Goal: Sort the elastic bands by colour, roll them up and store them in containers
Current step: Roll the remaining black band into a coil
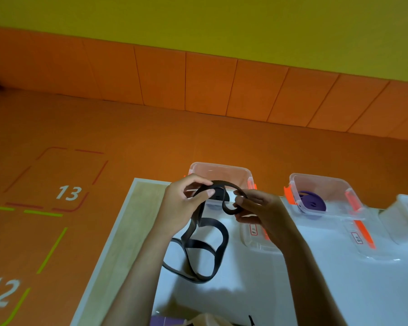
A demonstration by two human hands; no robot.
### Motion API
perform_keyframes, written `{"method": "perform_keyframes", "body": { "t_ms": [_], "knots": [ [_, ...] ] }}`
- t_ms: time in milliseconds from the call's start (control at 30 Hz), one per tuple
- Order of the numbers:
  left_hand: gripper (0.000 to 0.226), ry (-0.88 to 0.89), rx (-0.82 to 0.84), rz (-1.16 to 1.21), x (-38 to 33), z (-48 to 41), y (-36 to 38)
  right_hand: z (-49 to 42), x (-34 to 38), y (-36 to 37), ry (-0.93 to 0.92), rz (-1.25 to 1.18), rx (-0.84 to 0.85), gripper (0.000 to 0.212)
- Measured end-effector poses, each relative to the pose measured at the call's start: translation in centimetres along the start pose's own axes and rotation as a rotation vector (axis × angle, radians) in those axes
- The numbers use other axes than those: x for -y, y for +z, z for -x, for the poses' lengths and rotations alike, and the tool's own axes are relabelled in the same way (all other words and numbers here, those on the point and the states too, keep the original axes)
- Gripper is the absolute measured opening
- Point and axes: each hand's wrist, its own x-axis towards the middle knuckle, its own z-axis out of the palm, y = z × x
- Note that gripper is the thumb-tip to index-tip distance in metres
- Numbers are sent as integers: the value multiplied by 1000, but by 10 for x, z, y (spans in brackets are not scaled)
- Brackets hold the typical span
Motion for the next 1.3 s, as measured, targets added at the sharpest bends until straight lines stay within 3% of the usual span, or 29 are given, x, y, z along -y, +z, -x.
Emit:
{"method": "perform_keyframes", "body": {
  "t_ms": [167,233,367,500,700,867,967,1067,1167,1233,1300],
  "knots": [
    [11,-9,-6,-15,6,1,-6,-3,-8,-4,-50,54,-66,52],
    [12,-6,-16,-3,6,1,-4,-2,-9,1,-114,218,-55,57],
    [13,6,-18,-32,4,0,1,-7,-23,9,-441,683,-174,79],
    [11,-4,-30,-77,7,0,-3,-12,-28,13,-548,921,-262,93],
    [13,-30,107,-77,10,2,-12,-4,-20,3,-666,847,-339,41],
    [21,-75,247,-115,13,8,-6,1,-12,4,-716,761,-346,32],
    [26,-70,221,-106,12,10,9,2,-14,9,-742,729,-325,25],
    [28,2,87,-91,13,11,23,2,-16,9,-744,705,-277,33],
    [26,12,54,-81,17,11,26,5,-17,3,-703,645,-160,53],
    [27,-3,59,-87,19,11,26,6,-20,-1,-597,534,-139,65],
    [27,-8,74,-123,20,11,27,6,-20,-4,-408,433,-228,65]
  ]
}}
